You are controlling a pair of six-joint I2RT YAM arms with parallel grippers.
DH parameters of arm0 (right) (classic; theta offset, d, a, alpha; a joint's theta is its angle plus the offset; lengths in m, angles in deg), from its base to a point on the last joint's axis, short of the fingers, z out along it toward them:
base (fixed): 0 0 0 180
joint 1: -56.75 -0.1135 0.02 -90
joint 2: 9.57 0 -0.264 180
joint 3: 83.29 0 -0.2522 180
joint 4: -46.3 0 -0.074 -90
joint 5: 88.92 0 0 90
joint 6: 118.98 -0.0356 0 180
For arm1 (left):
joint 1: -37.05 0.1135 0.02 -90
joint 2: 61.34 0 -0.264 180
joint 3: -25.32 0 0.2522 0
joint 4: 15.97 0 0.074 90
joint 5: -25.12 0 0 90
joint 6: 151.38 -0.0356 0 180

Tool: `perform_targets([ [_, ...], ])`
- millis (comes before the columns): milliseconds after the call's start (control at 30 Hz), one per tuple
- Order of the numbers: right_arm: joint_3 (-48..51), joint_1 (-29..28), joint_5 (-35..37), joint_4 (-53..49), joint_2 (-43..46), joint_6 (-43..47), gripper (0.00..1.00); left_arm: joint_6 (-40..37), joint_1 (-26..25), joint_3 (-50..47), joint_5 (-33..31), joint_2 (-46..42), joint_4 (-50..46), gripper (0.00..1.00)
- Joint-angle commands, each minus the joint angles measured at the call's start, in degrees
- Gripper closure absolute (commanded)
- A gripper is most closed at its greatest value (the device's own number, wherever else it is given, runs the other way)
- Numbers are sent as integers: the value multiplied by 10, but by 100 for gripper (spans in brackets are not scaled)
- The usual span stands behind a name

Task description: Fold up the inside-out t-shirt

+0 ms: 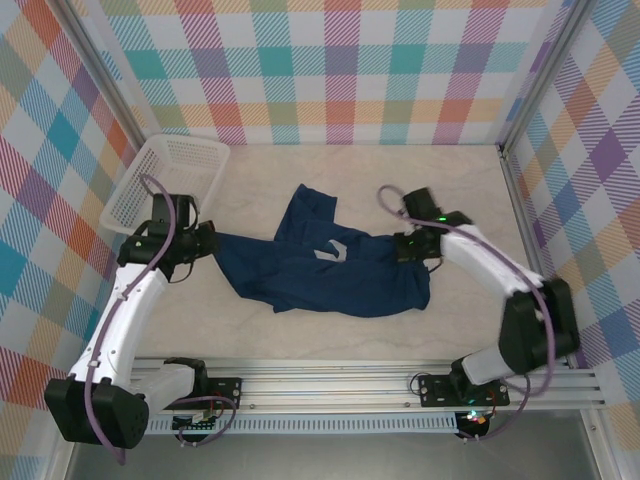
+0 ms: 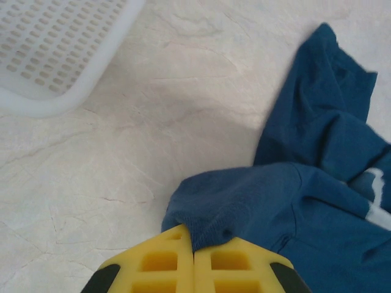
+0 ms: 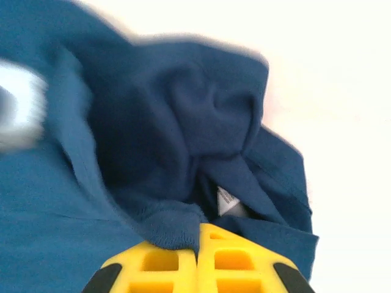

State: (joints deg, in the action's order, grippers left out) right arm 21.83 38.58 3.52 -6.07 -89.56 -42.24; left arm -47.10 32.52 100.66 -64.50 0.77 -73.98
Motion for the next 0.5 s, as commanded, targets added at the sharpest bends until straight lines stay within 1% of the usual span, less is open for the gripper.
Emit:
perform_targets([
  [0, -61, 94, -231, 55, 108, -43, 100, 35, 34, 85, 29, -7, 8, 100],
  [100, -123, 162, -327, 76, 153, -77, 100, 60, 59, 163, 44, -2, 13, 100],
  [200, -177, 221, -383, 95, 184, -106, 100, 75, 77, 252, 45, -1, 12, 100],
  [267, -213, 238, -381, 89, 204, -103, 100, 71, 82, 318, 35, 2, -3, 100],
  [333, -245, 239, -376, 72, 222, -89, 100, 60, 83, 383, 25, 7, -29, 100],
  [400, -274, 239, -364, 50, 242, -76, 100, 45, 83, 447, 1, 11, -60, 100],
  [467, -306, 240, -338, 19, 266, -57, 100, 23, 83, 510, -29, 11, -90, 100],
])
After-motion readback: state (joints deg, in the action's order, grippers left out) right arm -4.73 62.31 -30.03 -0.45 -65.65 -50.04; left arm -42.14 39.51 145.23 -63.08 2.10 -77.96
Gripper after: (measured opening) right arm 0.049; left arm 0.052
